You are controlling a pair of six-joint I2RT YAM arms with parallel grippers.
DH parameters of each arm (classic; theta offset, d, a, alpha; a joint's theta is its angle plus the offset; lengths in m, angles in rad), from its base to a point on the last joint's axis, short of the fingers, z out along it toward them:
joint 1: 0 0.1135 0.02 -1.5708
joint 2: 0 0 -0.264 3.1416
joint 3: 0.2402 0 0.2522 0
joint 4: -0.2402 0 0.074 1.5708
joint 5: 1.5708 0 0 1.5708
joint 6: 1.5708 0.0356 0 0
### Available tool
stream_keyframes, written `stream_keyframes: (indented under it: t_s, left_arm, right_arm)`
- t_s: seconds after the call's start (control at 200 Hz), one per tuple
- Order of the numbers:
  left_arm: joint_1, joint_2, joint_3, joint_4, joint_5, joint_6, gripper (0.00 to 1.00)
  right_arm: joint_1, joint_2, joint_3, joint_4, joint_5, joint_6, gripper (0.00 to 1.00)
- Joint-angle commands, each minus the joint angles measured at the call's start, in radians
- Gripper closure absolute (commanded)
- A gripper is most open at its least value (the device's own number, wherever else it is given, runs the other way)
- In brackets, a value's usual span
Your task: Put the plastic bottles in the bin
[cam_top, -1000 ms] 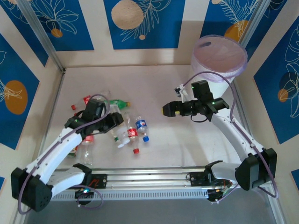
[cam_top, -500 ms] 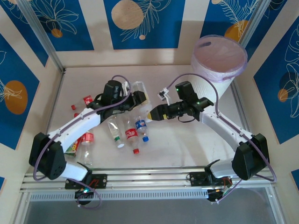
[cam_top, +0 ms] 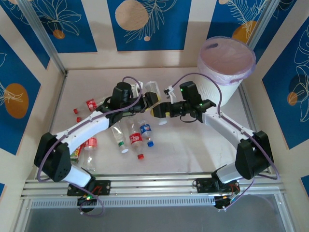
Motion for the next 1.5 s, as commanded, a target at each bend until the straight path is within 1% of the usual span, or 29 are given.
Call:
stream_keyframes:
  t_s: [0.0, 0.09, 0.175, 0.245, 0.32, 0.34, 0.38, 0.43, 0.54, 0.62, 0.72, 0.77, 0.87, 0.99, 1.065, 1.165, 1.235, 1.356, 1.496]
  left_arm:
    - [-0.014, 0.006, 0.02, 0.047, 0.026, -0.013, 0.39]
    - [-0.014, 0.005, 0.013, 0.052, 0.025, -0.015, 0.36]
    - [-0.013, 0.003, 0.011, 0.055, 0.019, -0.015, 0.32]
    - [-0.013, 0.0, 0.012, 0.058, 0.017, -0.015, 0.27]
    - [-0.014, -0.001, 0.014, 0.059, 0.015, -0.009, 0.19]
    - [-0.013, -0.002, 0.016, 0.061, 0.016, -0.007, 0.14]
    - [-0.011, -0.006, 0.017, 0.064, 0.02, -0.001, 0.06]
    - [-0.006, -0.016, 0.02, 0.064, 0.017, 0.006, 0.0]
    - [0.035, -0.064, 0.018, 0.019, 0.006, 0.039, 0.0]
    - [0.074, -0.116, 0.002, -0.044, -0.013, 0.076, 0.0]
    - [0.115, -0.18, -0.022, -0.158, -0.051, 0.13, 0.0]
    - [0.131, -0.212, -0.03, -0.24, -0.083, 0.17, 0.0]
    - [0.14, -0.27, -0.044, -0.414, -0.181, 0.25, 0.0]
    - [0.141, -0.327, -0.09, -0.527, -0.253, 0.282, 0.0]
    - [0.14, -0.356, -0.125, -0.562, -0.276, 0.285, 0.0]
    - [0.143, -0.381, -0.15, -0.615, -0.305, 0.299, 0.0]
    - [0.143, -0.393, -0.159, -0.661, -0.331, 0.312, 0.0]
    - [0.145, -0.412, -0.181, -0.693, -0.353, 0.319, 0.01]
    - [0.145, -0.42, -0.206, -0.718, -0.373, 0.325, 0.03]
  right_arm:
    - [-0.016, -0.003, -0.011, 0.07, 0.007, 0.033, 0.24]
    - [-0.019, -0.004, -0.011, 0.066, 0.003, 0.03, 0.33]
    - [-0.019, -0.005, -0.011, 0.056, 0.005, 0.024, 0.42]
    - [-0.019, -0.008, -0.008, 0.045, 0.007, 0.015, 0.45]
    - [-0.021, -0.012, 0.0, 0.028, 0.01, 0.002, 0.49]
    - [-0.02, -0.011, 0.005, 0.021, 0.012, -0.003, 0.5]
    - [-0.021, -0.014, 0.015, 0.002, 0.017, -0.014, 0.51]
    - [-0.022, -0.02, 0.032, -0.035, 0.033, -0.036, 0.51]
    - [-0.038, -0.044, 0.094, -0.168, 0.128, -0.108, 0.51]
    - [-0.066, -0.057, 0.163, -0.277, 0.213, -0.161, 0.53]
    - [-0.116, -0.069, 0.249, -0.367, 0.283, -0.206, 0.55]
    - [-0.143, -0.069, 0.302, -0.407, 0.321, -0.228, 0.55]
    - [-0.2, -0.063, 0.409, -0.462, 0.401, -0.265, 0.57]
    - [-0.285, -0.042, 0.529, -0.474, 0.451, -0.28, 0.59]
    - [-0.328, -0.018, 0.599, -0.469, 0.51, -0.291, 0.62]
    - [-0.38, 0.025, 0.688, -0.462, 0.58, -0.309, 0.62]
    - [-0.421, 0.061, 0.748, -0.458, 0.606, -0.313, 0.62]
    - [-0.482, 0.143, 0.875, -0.494, 0.656, -0.325, 0.62]
    - [-0.545, 0.285, 1.048, -0.597, 0.703, -0.346, 0.62]
